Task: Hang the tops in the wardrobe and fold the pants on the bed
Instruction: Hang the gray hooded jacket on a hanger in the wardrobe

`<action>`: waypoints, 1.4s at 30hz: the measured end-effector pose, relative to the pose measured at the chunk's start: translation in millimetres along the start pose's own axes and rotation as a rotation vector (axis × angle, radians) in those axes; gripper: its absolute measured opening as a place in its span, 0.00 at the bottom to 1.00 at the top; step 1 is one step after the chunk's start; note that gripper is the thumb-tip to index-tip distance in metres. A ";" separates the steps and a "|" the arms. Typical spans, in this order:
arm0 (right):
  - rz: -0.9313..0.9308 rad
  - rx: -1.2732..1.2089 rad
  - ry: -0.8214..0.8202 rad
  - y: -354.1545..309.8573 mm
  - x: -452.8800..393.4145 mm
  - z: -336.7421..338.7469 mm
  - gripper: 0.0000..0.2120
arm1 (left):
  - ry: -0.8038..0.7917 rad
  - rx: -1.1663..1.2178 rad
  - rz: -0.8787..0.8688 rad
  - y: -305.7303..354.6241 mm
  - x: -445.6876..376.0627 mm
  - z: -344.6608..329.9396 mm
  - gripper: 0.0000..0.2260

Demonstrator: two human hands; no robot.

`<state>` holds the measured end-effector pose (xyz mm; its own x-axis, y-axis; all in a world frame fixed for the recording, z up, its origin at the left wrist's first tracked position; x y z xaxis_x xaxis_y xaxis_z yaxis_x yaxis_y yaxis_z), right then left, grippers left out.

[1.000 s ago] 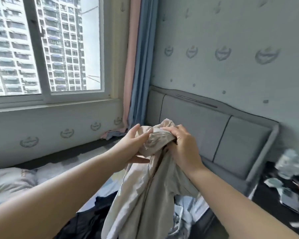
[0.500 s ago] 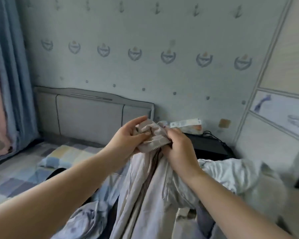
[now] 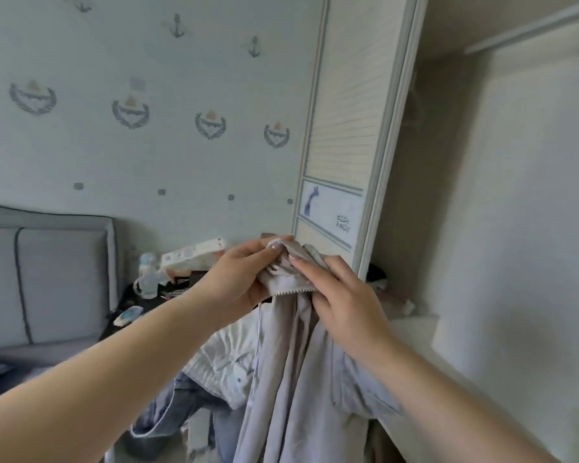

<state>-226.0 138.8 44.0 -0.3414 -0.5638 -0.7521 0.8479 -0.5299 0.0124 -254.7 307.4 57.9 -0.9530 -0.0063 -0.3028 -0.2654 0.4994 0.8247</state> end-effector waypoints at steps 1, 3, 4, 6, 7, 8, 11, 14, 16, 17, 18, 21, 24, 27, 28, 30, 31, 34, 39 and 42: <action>-0.026 0.026 -0.009 12.0 5.8 5.4 0.25 | -0.021 0.027 0.018 -9.1 -11.3 -9.7 0.16; -0.124 0.072 -0.001 40.0 14.0 11.7 0.25 | -0.067 0.056 0.047 -25.6 -34.5 -28.0 0.15; -0.188 0.086 0.003 57.9 19.8 16.4 0.25 | -0.099 0.067 0.071 -37.0 -49.2 -40.1 0.14; -0.267 0.068 -0.002 83.2 27.1 22.9 0.27 | -0.129 0.070 0.102 -52.4 -70.3 -54.6 0.12; -0.300 0.067 -0.009 94.8 30.0 26.3 0.28 | -0.149 0.073 0.108 -59.7 -81.1 -61.4 0.11; -0.325 0.078 -0.012 104.9 31.8 28.0 0.28 | -0.167 0.078 0.118 -66.5 -91.5 -66.7 0.11; -0.413 0.119 -0.020 143.3 31.6 32.6 0.30 | -0.214 0.087 0.128 -84.4 -129.6 -82.4 0.10; -0.464 0.170 0.003 180.9 26.3 40.9 0.30 | -0.283 0.148 0.134 -96.6 -172.2 -100.8 0.13; -0.479 0.228 0.039 205.2 18.3 47.3 0.29 | -0.352 0.175 0.141 -100.6 -203.2 -114.0 0.13; -0.491 0.261 0.060 219.9 13.1 50.7 0.29 | -0.394 0.178 0.150 -102.8 -221.7 -121.9 0.13; -0.504 0.291 0.075 232.7 7.9 54.4 0.29 | -0.425 0.177 0.153 -103.8 -237.7 -128.6 0.12; -0.565 0.396 0.079 270.9 -7.2 68.4 0.29 | -0.504 0.191 0.174 -106.7 -285.7 -152.6 0.12; -0.635 0.470 0.075 302.0 -19.1 81.3 0.28 | -0.568 0.203 0.201 -111.0 -327.7 -176.6 0.13; -0.692 0.498 0.059 323.9 -26.6 93.1 0.29 | -0.615 0.215 0.198 -113.5 -360.7 -200.5 0.15; -0.708 0.522 0.062 334.1 -30.0 97.2 0.29 | -0.648 0.232 0.211 -115.8 -374.1 -210.0 0.15; -0.720 0.567 0.043 346.6 -35.8 106.7 0.29 | -0.682 0.251 0.212 -119.8 -391.1 -225.5 0.16; -0.727 0.590 0.028 352.0 -38.2 111.2 0.29 | -0.694 0.261 0.216 -121.7 -397.8 -232.6 0.16; -0.761 0.645 -0.010 374.3 -47.8 125.1 0.31 | -0.718 0.292 0.226 -126.0 -421.7 -257.4 0.17; -0.736 0.763 0.010 412.0 -57.4 153.3 0.30 | -0.761 0.350 0.202 -132.8 -457.1 -302.3 0.19; -0.719 0.798 0.067 431.8 -60.1 172.1 0.27 | -0.756 0.356 0.173 -137.4 -475.7 -325.4 0.20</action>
<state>90.9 -165.2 208.0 -0.6106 0.0680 -0.7890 -0.0608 -0.9974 -0.0389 187.6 -40.0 244.1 -0.5884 0.6122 -0.5282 0.0573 0.6832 0.7280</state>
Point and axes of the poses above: each hand's wrist, its own x-axis away from the middle knuckle, its own z-axis out of the back of the hand, y = z × x, the point moved 1 cm from there along -x, towards the middle knuckle, and after that the axes turned 5 degrees about x, right-handed, at the moved point
